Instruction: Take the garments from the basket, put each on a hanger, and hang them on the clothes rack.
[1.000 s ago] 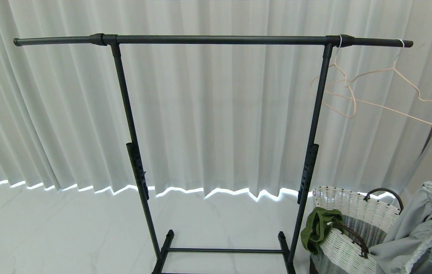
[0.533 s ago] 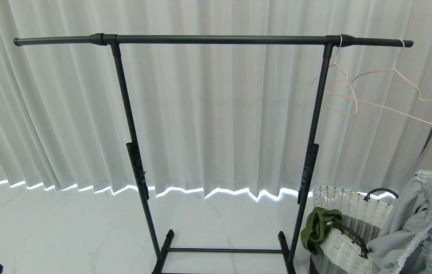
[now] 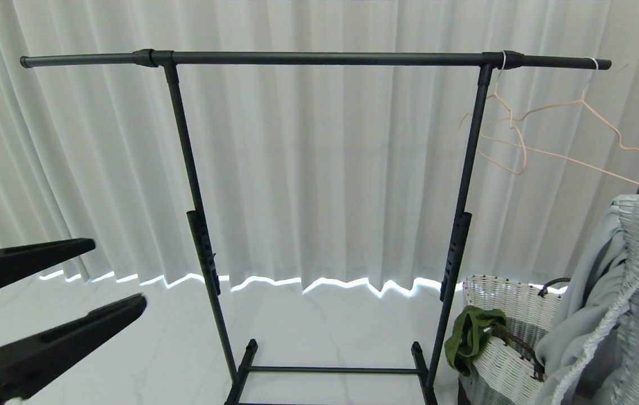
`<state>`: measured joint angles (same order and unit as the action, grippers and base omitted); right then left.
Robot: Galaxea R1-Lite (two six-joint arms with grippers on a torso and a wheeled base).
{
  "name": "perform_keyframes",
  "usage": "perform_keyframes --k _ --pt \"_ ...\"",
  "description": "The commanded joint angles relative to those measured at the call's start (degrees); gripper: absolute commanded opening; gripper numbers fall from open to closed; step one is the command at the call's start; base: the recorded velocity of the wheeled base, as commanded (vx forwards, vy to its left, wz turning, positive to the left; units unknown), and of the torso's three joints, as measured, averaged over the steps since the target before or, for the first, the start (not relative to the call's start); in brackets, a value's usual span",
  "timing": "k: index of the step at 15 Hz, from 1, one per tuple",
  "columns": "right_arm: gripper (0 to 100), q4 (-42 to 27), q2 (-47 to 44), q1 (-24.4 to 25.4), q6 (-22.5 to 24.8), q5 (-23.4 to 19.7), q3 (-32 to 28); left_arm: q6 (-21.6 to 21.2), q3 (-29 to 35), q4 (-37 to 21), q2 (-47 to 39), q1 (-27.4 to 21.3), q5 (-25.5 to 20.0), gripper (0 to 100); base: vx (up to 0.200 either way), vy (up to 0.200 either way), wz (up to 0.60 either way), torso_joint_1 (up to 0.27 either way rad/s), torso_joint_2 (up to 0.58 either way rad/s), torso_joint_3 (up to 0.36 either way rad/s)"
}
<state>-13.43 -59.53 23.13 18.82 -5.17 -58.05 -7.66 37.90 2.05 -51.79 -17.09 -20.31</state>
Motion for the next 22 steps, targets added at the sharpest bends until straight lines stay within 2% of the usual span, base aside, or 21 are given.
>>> perform_keyframes --k 1,2,3,4,5,6,7,9,10,14,17,19,22 --pt "0 0.3 -3.8 2.2 -2.2 0.0 -2.7 3.5 5.6 0.1 -17.4 -9.1 9.7 100 0.000 0.000 0.00 0.000 0.00 0.000" --pt "0 0.9 -5.1 3.7 -5.1 0.0 -3.1 5.5 5.5 0.1 -20.8 -14.4 15.5 100 0.000 0.000 0.00 0.000 0.00 0.000" --pt "0 1.6 -6.3 5.9 -9.2 0.1 -3.4 10.0 6.0 0.1 -23.8 -20.9 19.9 100 0.000 0.000 0.00 0.000 0.00 0.000" --pt "0 2.3 -7.4 7.5 -12.4 0.2 -3.4 15.0 6.7 0.1 -26.3 -27.1 22.3 100 0.000 0.000 0.00 0.000 0.00 0.000" --pt "0 3.1 -8.3 8.4 -14.4 0.3 -3.4 20.0 6.7 0.0 -29.2 -32.6 24.3 100 0.000 0.000 0.00 0.000 0.00 0.000" --pt "0 3.3 -8.9 8.5 -15.1 0.3 -3.4 22.2 6.7 0.0 -31.3 -35.6 25.4 100 0.000 0.000 0.00 0.000 0.00 0.000" --pt "0 3.5 -9.9 8.6 -15.4 0.2 -3.4 26.5 7.5 0.1 -36.1 -41.7 27.9 100 0.000 0.000 0.00 0.000 0.00 0.000" --pt "0 3.5 -10.4 9.0 -15.4 0.1 -3.3 30.7 11.5 0.9 -42.0 -47.5 28.4 100 0.000 0.000 0.00 0.000 0.00 0.000" --pt "0 3.5 -10.3 10.3 -15.6 0.1 -3.0 33.3 15.7 1.5 -46.7 -50.0 28.4 100 0.000 0.000 0.00 0.000 0.00 0.000" --pt "0 3.5 -10.9 12.4 -17.0 0.0 -2.9 36.0 26.3 1.6 -58.7 -51.0 28.3 100 0.000 0.000 0.00 0.000 0.00 0.000" --pt "0 4.8 -12.1 14.3 -17.5 -0.3 -2.9 36.4 26.3 1.6 -61.5 -49.8 28.4 100 0.000 0.000 0.00 0.000 0.00 0.000" --pt "0 6.9 -13.1 16.2 -18.1 -0.3 -2.9 38.6 26.6 2.3 -61.9 -47.6 28.4 100 0.000 0.000 0.00 0.000 0.00 0.000" --pt "0 10.2 -14.6 19.1 -18.9 -0.4 -2.8 39.5 25.1 3.1 -61.9 -43.6 28.5 100 0.000 0.000 0.00 0.000 0.00 0.000"
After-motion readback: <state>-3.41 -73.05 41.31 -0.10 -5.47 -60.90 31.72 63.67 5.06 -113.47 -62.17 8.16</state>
